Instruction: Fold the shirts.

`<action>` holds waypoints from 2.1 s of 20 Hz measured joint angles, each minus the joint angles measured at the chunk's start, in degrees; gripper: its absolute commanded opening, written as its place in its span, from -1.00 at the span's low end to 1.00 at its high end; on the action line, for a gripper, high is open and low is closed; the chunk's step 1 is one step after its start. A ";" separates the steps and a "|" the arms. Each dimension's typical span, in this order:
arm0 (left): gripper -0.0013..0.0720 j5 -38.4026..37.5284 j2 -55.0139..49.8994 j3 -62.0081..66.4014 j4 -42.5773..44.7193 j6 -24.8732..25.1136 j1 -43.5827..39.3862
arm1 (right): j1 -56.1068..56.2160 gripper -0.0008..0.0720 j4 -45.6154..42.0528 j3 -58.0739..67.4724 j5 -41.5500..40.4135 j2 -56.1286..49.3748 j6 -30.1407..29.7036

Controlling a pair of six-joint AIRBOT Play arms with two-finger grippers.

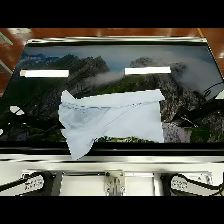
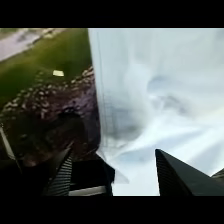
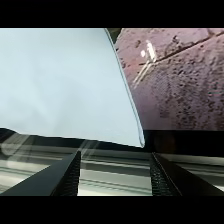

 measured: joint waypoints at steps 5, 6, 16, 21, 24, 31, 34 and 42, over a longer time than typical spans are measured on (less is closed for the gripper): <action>-0.21 1.33 -3.34 -0.59 -2.93 2.16 0.09 | 0.02 0.85 -2.71 -0.26 -0.02 -0.04 2.91; -0.65 1.81 -3.89 -0.63 -3.61 2.34 0.09 | 0.02 0.85 -3.80 -0.48 0.37 -0.15 3.43; -0.86 2.23 -3.63 -0.68 -5.49 4.09 0.09 | 0.02 0.84 -4.42 -13.70 -2.71 -0.42 3.85; -0.86 2.12 -0.85 -0.68 -5.62 4.37 0.09 | 0.09 0.69 0.98 -17.09 -8.92 -0.50 3.50; -0.86 2.03 0.79 -0.50 -5.64 4.46 0.09 | 0.22 0.70 3.76 -17.70 -10.36 -2.12 3.39; -0.86 1.92 2.40 2.49 -6.95 4.46 0.09 | 6.03 -0.82 6.19 -18.05 -13.84 -6.10 3.19; -0.86 1.05 2.93 6.14 -7.32 5.18 0.09 | 7.89 -0.82 10.67 -17.75 -16.17 -5.92 0.22; -0.86 0.09 13.81 40.00 -7.80 6.62 0.09 | 8.92 -0.82 18.99 6.25 -16.57 13.75 -10.91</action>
